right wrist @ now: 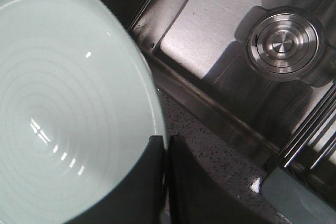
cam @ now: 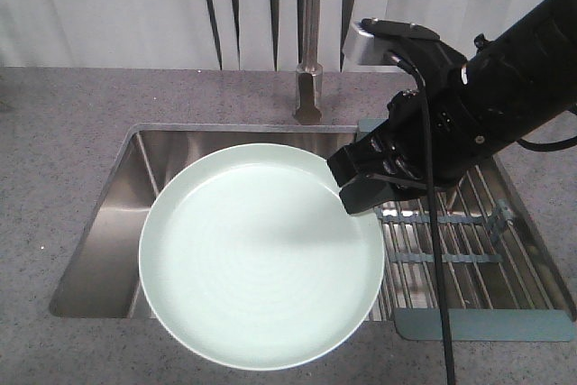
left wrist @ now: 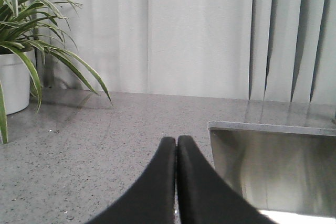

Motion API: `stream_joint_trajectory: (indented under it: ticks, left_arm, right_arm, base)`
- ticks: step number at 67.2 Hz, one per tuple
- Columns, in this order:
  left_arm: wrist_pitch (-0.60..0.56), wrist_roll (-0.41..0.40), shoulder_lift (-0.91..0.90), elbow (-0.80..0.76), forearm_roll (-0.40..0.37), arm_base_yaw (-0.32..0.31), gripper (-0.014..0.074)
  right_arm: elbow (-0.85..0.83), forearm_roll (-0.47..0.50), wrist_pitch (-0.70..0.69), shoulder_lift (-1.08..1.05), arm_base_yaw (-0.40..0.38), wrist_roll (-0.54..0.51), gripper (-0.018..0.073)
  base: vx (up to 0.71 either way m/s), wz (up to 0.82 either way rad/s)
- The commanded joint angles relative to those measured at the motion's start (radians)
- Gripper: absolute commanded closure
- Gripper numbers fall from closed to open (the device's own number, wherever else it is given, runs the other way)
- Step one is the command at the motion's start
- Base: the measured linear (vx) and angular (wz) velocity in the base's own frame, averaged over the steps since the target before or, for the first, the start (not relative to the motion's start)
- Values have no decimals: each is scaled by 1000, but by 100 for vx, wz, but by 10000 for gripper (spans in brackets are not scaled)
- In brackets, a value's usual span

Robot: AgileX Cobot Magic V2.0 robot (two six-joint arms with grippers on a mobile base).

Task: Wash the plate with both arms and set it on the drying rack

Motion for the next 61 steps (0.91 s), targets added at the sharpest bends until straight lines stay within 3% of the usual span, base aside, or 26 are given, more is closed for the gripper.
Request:
stream_joint_trajectory:
  ticks: [1, 61]
  left_arm:
    - [-73, -1, -16, -28, -9, -5, 603]
    - [-73, -1, -16, -28, -9, -5, 603]
  right_arm:
    - [-26, 28, 24, -39, -1, -8, 564]
    - [-26, 28, 24, -39, -1, -8, 564]
  base:
    - [8, -4]
    - [7, -4]
